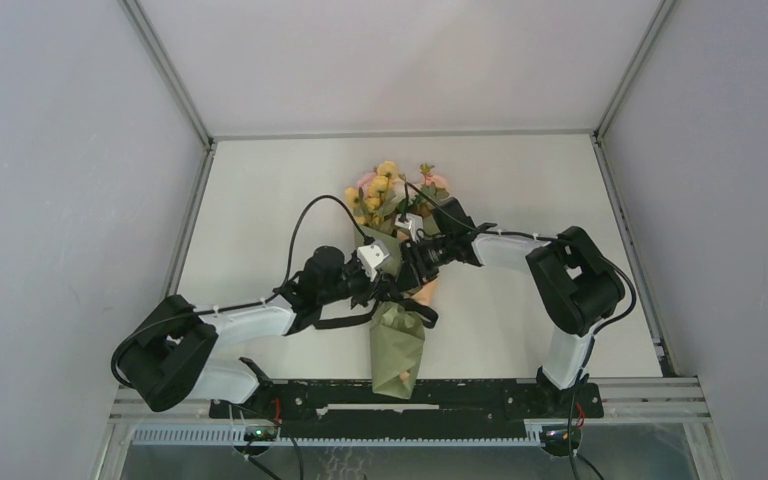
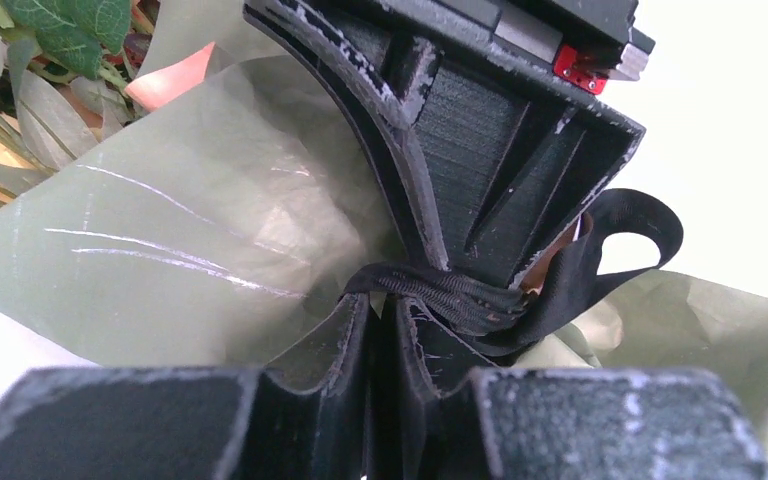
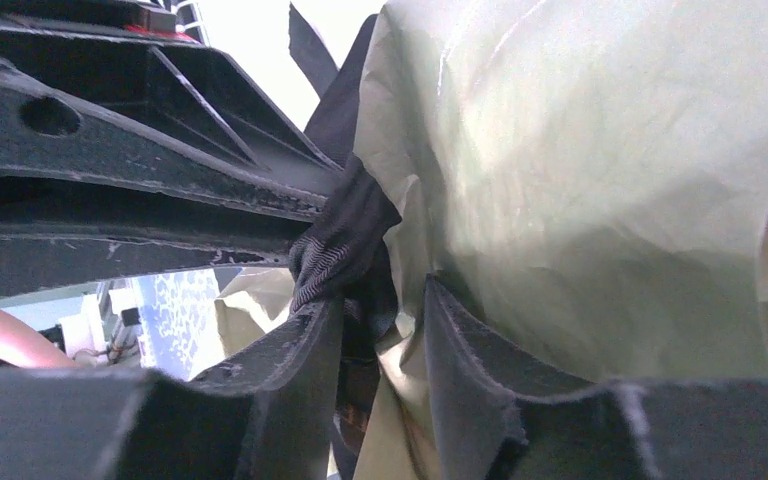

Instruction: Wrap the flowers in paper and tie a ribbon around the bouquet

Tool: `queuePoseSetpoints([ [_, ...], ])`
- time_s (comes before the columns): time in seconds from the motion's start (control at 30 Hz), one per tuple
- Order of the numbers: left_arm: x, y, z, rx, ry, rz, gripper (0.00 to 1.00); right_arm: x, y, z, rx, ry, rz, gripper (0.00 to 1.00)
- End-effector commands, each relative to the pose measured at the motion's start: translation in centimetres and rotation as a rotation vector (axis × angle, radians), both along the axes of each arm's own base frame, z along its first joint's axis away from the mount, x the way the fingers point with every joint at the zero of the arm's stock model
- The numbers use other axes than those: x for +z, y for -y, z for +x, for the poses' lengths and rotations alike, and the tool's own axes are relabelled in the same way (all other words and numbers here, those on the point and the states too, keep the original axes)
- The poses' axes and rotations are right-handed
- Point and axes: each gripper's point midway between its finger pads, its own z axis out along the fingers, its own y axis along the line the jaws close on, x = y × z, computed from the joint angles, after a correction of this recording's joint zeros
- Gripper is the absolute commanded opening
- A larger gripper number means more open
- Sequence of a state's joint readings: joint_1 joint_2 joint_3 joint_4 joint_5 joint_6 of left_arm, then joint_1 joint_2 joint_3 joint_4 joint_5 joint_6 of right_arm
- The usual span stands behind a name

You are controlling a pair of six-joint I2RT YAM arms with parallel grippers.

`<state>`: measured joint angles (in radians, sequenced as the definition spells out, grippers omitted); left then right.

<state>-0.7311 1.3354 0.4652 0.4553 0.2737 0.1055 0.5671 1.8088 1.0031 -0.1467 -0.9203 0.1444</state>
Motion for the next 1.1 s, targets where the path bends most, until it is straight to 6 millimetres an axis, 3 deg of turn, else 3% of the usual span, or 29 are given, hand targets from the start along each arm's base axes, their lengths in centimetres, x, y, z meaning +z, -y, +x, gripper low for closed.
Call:
queuePoseSetpoints([
  [0.0,1.2,0.5,0.5,-0.015,0.054,-0.037,0.20,1.0,-0.6,0.1,0.007,0.051,0.036,0.38],
  [0.2,1.4,0.4,0.3,-0.032,0.070,-0.032,0.23,1.9,-0.4,0.8,-0.021,0.041,0.064,0.00],
  [0.43,3.2,-0.8,0.0,-0.103,0.165,0.022,0.59,3.0,0.4,1.1,-0.051,0.070,0.056,0.00],
  [0.63,4.3,-2.0,-2.2,-0.237,0.225,0.064,0.73,3.1,0.5,1.2,-0.060,0.073,0.049,0.00],
  [0.73,4.8,-2.2,-3.4,-0.309,0.269,0.076,0.72,3.3,0.3,1.2,-0.061,0.075,0.055,0.00],
  [0.93,3.4,-2.5,-4.4,-0.389,0.213,0.130,0.46,3.5,0.3,1.2,-0.067,0.086,0.044,0.00],
  [1.07,4.7,-2.8,-3.5,-0.363,0.244,0.126,0.46,3.5,0.7,1.1,-0.079,0.098,0.019,0.00],
])
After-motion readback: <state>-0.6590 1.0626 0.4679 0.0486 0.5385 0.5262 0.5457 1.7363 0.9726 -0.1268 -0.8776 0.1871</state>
